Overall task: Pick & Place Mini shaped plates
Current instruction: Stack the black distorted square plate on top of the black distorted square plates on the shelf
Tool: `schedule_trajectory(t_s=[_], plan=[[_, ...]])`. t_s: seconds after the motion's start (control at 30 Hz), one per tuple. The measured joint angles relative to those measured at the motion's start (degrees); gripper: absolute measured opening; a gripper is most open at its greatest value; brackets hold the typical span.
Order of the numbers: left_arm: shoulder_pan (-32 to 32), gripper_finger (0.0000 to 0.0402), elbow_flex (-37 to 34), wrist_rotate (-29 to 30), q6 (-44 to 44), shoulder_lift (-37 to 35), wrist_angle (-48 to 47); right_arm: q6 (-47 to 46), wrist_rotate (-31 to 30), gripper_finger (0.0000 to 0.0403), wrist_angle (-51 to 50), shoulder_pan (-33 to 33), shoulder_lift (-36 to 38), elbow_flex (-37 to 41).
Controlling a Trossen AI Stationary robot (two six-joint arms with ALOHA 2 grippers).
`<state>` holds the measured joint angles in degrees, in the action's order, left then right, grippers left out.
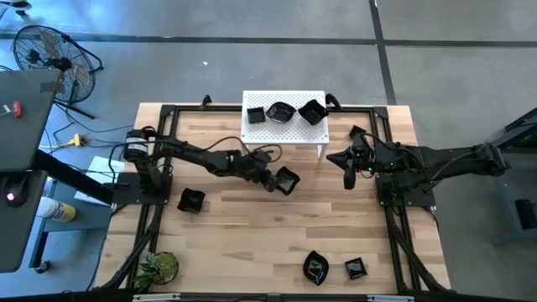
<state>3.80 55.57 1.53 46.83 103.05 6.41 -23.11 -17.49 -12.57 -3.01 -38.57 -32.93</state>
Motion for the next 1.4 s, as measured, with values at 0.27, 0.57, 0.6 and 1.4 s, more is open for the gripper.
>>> schedule_trajectory(t_s=[0.27,0.57,0.6,1.4], plan=[[0.2,0.0018,0.8,-0.6,0.0,1.2,-0.1,-0.4,0.0,0.0003,-1.0,0.0,0.0,0.0],[0.3,0.0073,0.8,-5.2,-1.4,0.5,-0.6,-3.7,0.1,0.0003,-3.6,0.0,0.0,0.0],[0.3,0.0073,0.8,-6.1,-2.5,-0.5,-1.2,-4.4,0.3,0.0004,-3.7,0.0,0.0,0.0],[4.2,0.0001,-32.3,-0.5,-16.6,-50.0,11.8,-20.8,7.8,0.0094,11.4,0.0,-34.6,0.0]])
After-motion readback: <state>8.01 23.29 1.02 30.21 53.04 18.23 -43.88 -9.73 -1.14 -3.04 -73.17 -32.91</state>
